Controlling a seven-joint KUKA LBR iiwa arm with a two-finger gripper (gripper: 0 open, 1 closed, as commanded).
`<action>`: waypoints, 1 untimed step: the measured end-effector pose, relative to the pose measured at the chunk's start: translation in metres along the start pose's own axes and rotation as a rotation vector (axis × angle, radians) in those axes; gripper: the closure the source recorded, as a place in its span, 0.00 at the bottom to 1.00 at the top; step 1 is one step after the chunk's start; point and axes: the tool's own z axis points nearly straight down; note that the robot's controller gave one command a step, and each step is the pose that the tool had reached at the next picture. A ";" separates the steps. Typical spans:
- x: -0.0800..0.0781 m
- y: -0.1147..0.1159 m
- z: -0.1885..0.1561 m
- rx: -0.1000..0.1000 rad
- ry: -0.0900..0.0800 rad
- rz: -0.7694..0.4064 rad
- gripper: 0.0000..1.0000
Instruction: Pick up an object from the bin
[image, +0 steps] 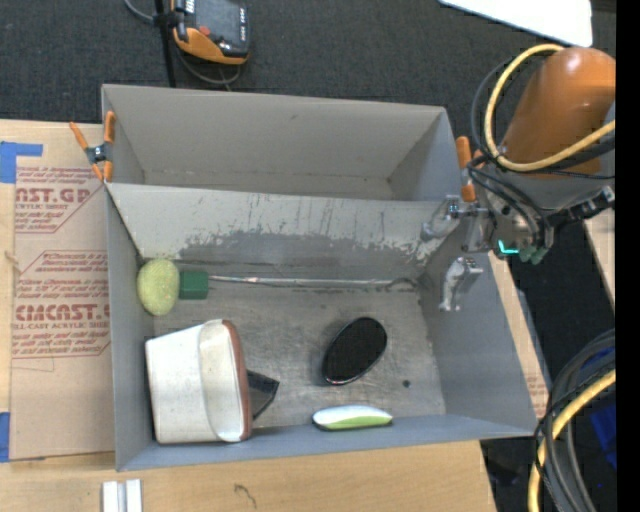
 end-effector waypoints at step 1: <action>-0.001 0.000 -0.004 0.002 -0.007 -0.001 0.00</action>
Offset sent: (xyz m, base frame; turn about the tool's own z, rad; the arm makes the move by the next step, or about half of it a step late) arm -0.0141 0.0487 -0.1208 -0.1311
